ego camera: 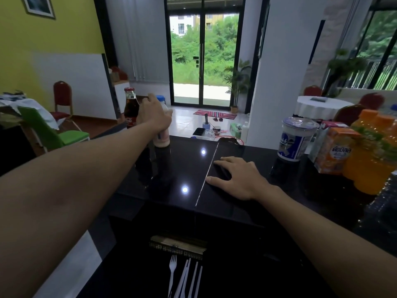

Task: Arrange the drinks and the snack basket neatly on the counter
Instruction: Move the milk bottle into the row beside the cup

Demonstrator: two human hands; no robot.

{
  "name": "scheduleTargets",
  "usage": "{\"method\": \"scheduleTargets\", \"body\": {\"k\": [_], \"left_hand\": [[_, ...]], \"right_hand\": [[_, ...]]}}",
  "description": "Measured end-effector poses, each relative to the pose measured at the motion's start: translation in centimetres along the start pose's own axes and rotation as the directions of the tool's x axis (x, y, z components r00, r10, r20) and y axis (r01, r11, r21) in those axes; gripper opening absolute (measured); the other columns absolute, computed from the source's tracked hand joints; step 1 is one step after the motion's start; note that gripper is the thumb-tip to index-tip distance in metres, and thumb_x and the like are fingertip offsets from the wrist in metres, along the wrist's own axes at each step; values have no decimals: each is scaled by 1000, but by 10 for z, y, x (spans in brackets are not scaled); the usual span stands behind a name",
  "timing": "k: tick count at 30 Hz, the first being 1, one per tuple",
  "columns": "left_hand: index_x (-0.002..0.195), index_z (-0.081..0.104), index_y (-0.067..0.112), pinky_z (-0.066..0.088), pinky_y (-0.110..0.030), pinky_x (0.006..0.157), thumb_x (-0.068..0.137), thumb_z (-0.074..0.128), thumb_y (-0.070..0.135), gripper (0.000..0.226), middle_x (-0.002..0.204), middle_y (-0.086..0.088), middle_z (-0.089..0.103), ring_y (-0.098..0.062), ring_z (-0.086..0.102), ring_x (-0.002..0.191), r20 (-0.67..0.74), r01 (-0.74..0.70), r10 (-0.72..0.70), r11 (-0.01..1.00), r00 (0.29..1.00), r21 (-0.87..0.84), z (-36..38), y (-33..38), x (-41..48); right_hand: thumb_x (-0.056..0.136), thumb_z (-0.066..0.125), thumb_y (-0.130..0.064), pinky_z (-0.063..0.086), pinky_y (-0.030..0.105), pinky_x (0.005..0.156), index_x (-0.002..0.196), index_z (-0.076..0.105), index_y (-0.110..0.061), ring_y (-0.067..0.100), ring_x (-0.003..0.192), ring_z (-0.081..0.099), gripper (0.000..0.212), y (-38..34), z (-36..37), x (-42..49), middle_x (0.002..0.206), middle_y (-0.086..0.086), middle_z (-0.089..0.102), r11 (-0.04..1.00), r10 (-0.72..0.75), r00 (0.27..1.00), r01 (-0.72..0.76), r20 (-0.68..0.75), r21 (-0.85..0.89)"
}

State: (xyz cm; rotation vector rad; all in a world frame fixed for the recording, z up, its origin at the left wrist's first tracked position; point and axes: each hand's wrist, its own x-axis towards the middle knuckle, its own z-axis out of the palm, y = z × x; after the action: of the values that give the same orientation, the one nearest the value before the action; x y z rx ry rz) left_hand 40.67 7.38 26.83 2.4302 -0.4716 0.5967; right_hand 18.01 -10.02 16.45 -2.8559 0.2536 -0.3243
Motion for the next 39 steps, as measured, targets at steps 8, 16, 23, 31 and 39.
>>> {"method": "scheduleTargets", "body": {"k": [8, 16, 23, 31, 39], "left_hand": [[133, 46, 3, 46, -40, 89, 89, 68, 45, 64, 129, -15, 51, -32, 55, 112, -58, 25, -21, 997, 998, 67, 0, -6, 5], [131, 49, 6, 49, -43, 89, 87, 66, 48, 63, 127, -14, 50, -35, 56, 110, 44, -90, 89, 996, 995, 9, -7, 7, -9], [130, 50, 7, 40, -34, 82, 85, 68, 47, 63, 124, -13, 50, -27, 53, 104, 45, -213, 221, 966, 974, -144, -1, 41, -40], [126, 51, 11, 44, -32, 82, 80, 72, 52, 66, 118, -7, 51, -21, 52, 97, 40, -280, 303, 918, 952, -281, 15, 87, -65], [116, 52, 15, 53, -42, 83, 70, 75, 65, 72, 113, -4, 55, -24, 57, 96, 20, -282, 305, 903, 952, -323, 33, 121, -82]], "right_hand": [[74, 32, -93, 20, 48, 112, 149, 45, -36, 13, 146, 29, 95, -1, -2, 0, 158, -8, 38, 1000, 3, 1000, -3, 8, -4], [76, 35, -91, 19, 46, 114, 150, 45, -34, 13, 147, 30, 93, -5, -5, -4, 159, -6, 38, 1000, 5, 1000, -6, 13, 26], [81, 58, -77, 33, 33, 110, 139, 60, -22, 15, 139, 42, 80, -6, -13, -14, 150, -3, 50, 989, 18, 1000, -15, -18, 144], [81, 55, -79, 30, 31, 116, 147, 52, -23, 15, 144, 38, 87, 30, -38, -40, 155, -1, 46, 991, 74, 997, -75, 11, 107], [74, 46, -90, 29, 37, 116, 149, 48, -31, 15, 146, 34, 95, 84, -66, -76, 159, -7, 40, 985, 167, 983, -170, 79, 33]]}}
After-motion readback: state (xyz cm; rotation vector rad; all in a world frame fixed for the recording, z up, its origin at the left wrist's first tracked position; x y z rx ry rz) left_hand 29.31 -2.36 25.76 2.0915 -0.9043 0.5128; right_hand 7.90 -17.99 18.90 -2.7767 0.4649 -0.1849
